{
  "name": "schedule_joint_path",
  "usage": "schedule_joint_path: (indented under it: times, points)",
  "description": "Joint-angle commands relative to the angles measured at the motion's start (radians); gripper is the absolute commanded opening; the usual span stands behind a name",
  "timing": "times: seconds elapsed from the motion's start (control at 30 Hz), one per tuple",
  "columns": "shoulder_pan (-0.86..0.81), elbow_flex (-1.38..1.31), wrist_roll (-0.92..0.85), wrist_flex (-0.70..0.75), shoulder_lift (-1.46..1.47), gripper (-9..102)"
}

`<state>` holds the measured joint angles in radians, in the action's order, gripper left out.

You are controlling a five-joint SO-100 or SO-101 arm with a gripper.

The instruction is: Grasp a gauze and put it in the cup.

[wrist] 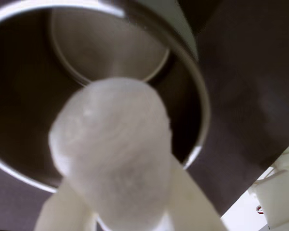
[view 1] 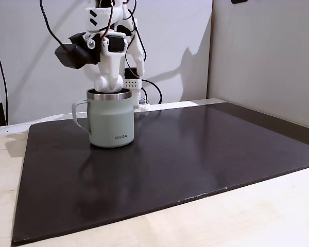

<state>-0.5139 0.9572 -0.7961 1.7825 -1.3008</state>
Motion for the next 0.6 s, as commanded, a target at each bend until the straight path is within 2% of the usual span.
schedule_joint_path:
  times: [0.0,0.17,0.57]
  points:
    - [0.012,0.009,-0.029,-0.002,-0.066,18]
    - [-0.002,0.038,-0.048,-0.002,-0.092,34]
    - [0.0,0.052,-0.054,0.0,-0.107,35]
